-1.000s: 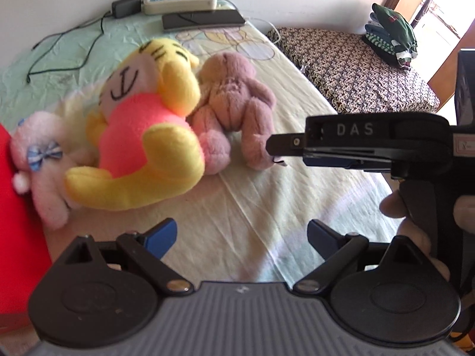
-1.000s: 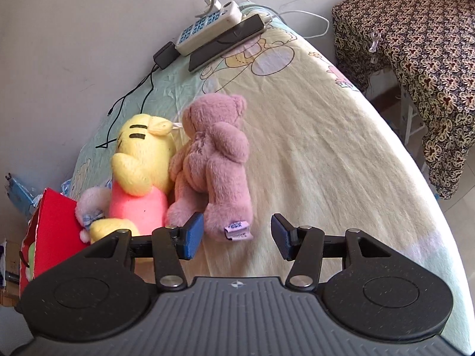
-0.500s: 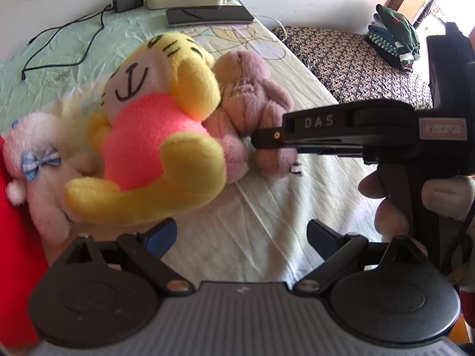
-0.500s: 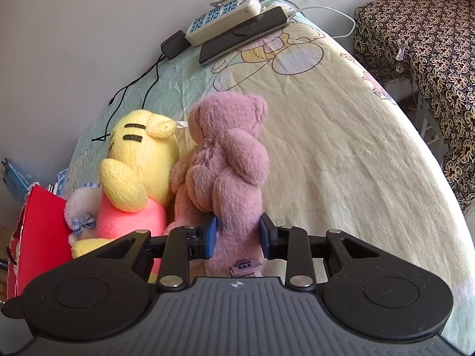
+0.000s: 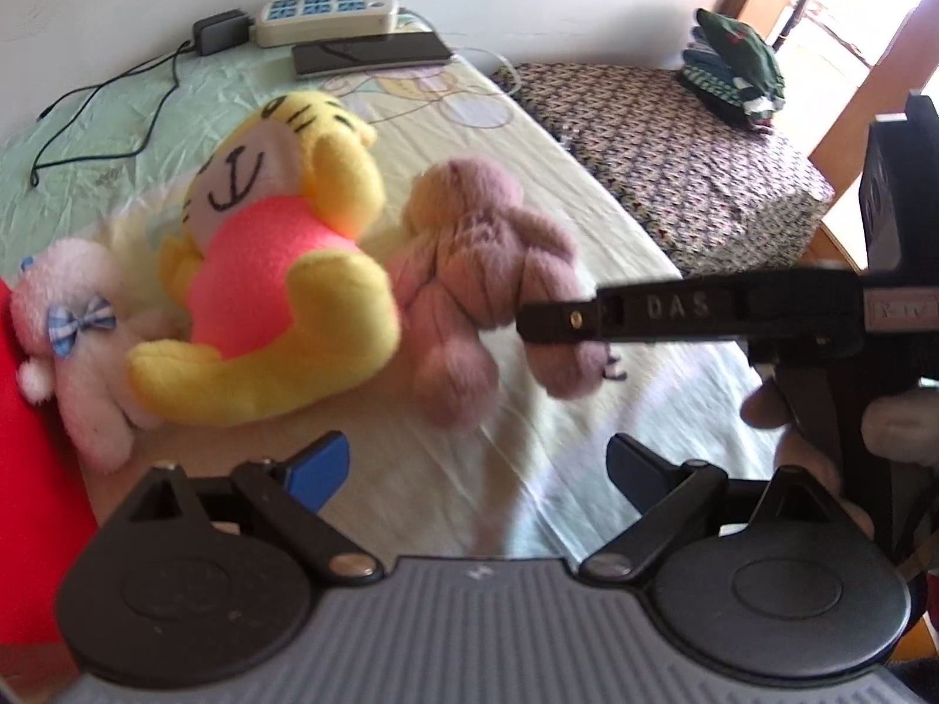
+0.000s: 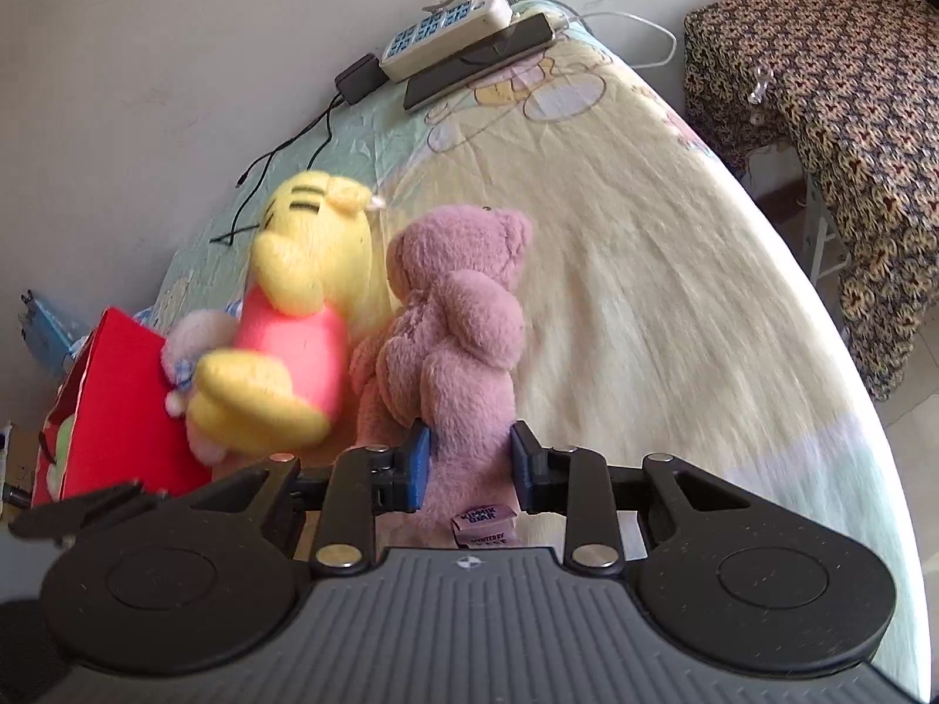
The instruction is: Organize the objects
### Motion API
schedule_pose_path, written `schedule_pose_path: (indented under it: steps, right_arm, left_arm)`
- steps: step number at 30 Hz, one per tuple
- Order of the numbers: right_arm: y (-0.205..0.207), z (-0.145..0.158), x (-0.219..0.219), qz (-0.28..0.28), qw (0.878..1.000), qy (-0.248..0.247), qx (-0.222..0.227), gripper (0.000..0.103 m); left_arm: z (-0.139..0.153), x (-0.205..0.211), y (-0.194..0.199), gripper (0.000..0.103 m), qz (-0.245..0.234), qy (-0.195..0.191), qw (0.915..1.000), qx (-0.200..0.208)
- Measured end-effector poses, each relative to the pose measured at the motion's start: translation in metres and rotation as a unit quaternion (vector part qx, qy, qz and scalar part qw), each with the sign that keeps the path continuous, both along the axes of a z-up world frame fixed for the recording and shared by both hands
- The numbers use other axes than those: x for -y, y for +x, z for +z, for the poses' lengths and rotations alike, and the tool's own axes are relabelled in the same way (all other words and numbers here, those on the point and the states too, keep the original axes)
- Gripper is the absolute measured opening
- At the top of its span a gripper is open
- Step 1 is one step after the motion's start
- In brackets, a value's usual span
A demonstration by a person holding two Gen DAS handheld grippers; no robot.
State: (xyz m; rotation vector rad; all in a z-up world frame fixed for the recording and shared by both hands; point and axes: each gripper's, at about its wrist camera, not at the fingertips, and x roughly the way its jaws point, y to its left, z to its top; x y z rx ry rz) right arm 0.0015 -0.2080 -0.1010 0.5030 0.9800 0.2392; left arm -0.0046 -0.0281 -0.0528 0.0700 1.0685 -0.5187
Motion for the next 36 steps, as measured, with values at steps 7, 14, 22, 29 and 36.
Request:
schedule_pose_path:
  steps: [7, 14, 22, 29, 36]
  right_arm:
    - [-0.050, -0.003, 0.003, 0.015, 1.000, 0.018, -0.020, 0.031]
    - [-0.071, -0.002, 0.002, 0.021, 0.999, 0.029, -0.019, 0.036]
    - [-0.044, -0.009, 0.022, -0.021, 0.998, 0.056, -0.016, 0.051]
    - [-0.031, -0.022, 0.025, -0.024, 0.995, 0.097, -0.028, 0.055]
    - [-0.026, -0.021, 0.016, -0.007, 0.989, 0.141, -0.037, 0.036]
  left_arm:
    - [-0.008, 0.004, -0.021, 0.094, -0.038, -0.010, 0.9991, -0.015]
    - [-0.018, 0.006, -0.033, 0.094, -0.075, -0.020, 0.9963, -0.036]
    - [-0.021, 0.017, -0.022, 0.095, -0.076, -0.034, 0.9956, -0.044]
    - [-0.034, 0.030, -0.008, 0.095, -0.066, -0.025, 0.9957, -0.060]
    - [-0.042, 0.028, -0.003, 0.091, -0.055, -0.028, 0.9951, -0.077]
